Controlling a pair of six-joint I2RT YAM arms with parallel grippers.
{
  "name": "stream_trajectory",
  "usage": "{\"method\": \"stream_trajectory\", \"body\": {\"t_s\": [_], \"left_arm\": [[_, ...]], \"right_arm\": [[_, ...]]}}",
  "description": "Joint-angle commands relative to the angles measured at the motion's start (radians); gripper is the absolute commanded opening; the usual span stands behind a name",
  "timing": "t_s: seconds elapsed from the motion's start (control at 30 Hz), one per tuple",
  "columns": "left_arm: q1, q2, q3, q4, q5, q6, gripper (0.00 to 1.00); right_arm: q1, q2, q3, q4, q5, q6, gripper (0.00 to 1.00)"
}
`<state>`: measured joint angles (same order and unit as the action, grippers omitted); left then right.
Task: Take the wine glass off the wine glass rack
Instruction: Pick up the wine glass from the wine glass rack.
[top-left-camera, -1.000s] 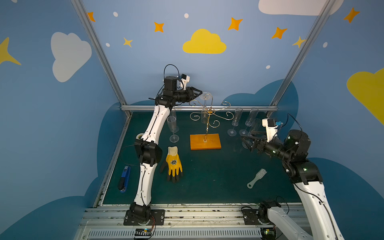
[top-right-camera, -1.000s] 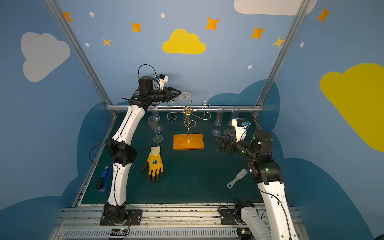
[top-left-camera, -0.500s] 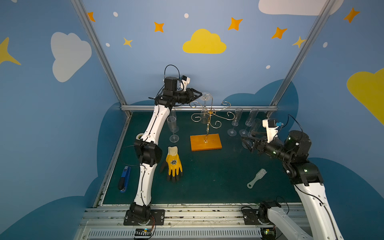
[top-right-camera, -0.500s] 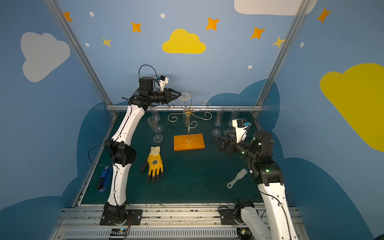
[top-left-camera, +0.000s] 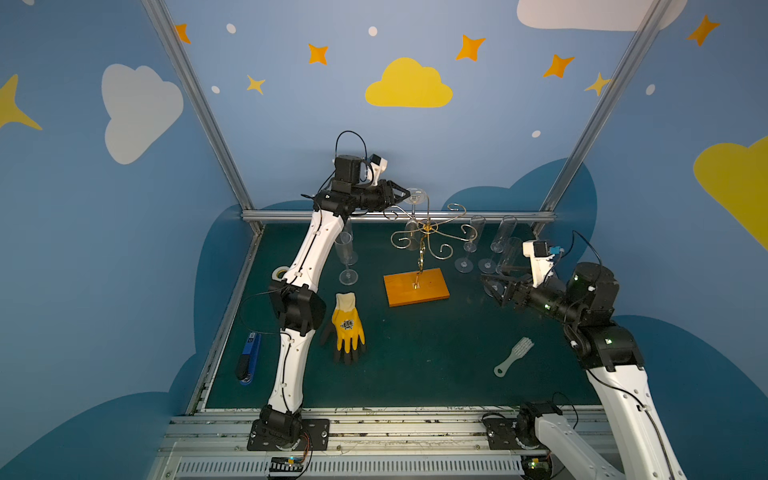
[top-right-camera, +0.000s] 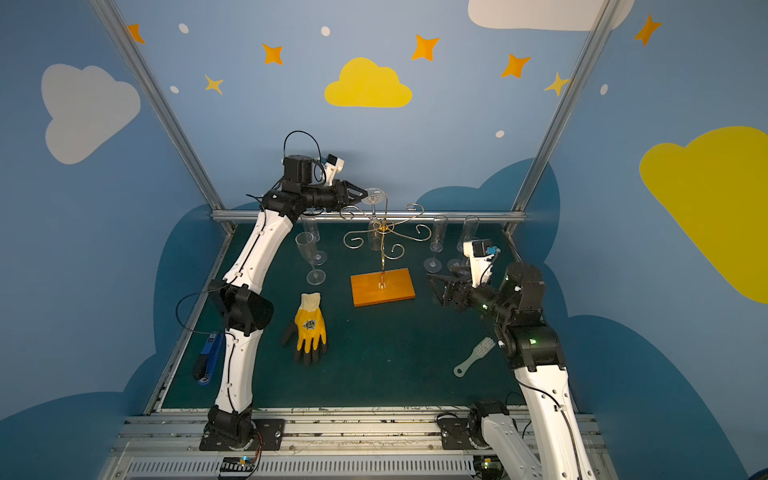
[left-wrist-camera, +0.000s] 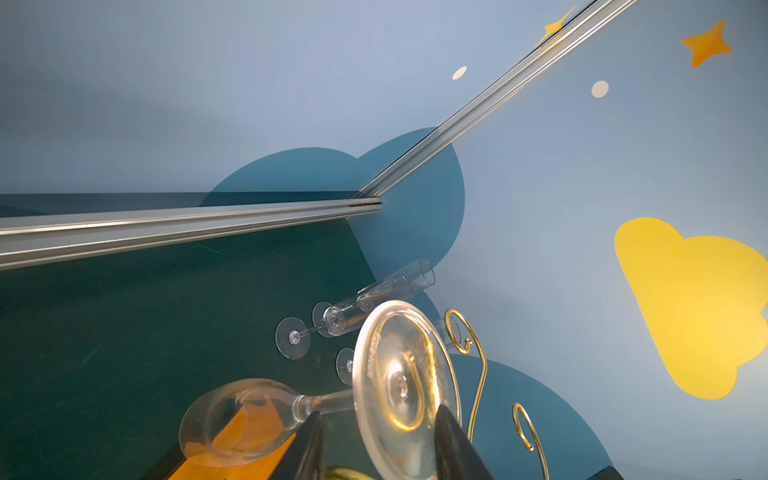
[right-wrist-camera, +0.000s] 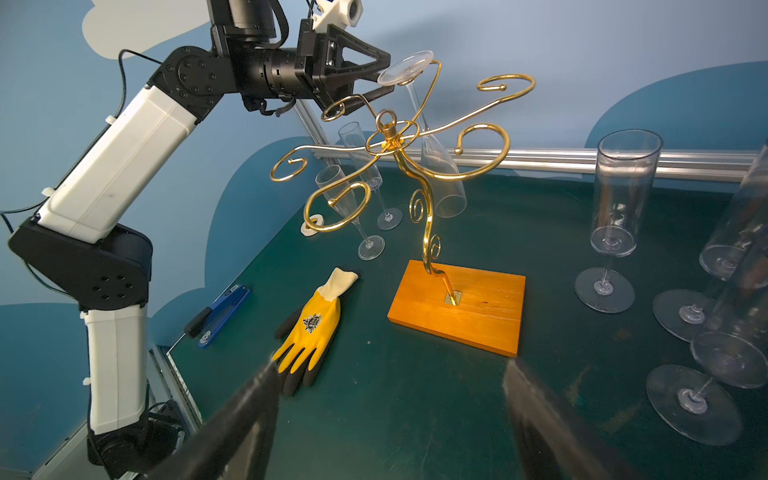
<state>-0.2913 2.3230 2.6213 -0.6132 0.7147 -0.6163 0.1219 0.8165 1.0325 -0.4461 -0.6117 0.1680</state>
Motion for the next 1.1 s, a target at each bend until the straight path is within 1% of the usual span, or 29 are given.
{"method": "stream_trajectory", "body": {"t_s": [0.0, 0.2, 0.4, 0.57, 0.8, 0.9, 1.07], "left_arm": [[-0.005, -0.025, -0.014, -0.008, 0.009, -0.006, 0.43], [0.009, -0.027, -0.011, 0.015, 0.006, -0.021, 0.42], [0.028, -0.009, -0.001, 0.064, 0.036, -0.057, 0.42], [0.027, 0.016, 0.029, 0.086, 0.057, -0.073, 0.42], [0.024, 0.035, 0.032, 0.101, 0.072, -0.086, 0.42], [0.019, 0.045, 0.035, 0.115, 0.074, -0.097, 0.38], [0.016, 0.052, 0.038, 0.109, 0.074, -0.092, 0.36]], "right_arm": [[0.004, -0.020, -0.011, -0.003, 0.000, 0.000, 0.84], [0.004, -0.024, -0.016, -0.002, 0.001, 0.002, 0.84], [0.004, -0.020, -0.017, 0.003, 0.000, 0.005, 0.84], [0.004, -0.016, -0.017, 0.007, 0.001, 0.012, 0.84], [0.005, -0.015, -0.015, 0.007, 0.002, 0.017, 0.84], [0.005, -0.013, -0.014, 0.007, 0.002, 0.017, 0.84], [0.007, -0.011, -0.014, 0.006, 0.003, 0.018, 0.84]]}}
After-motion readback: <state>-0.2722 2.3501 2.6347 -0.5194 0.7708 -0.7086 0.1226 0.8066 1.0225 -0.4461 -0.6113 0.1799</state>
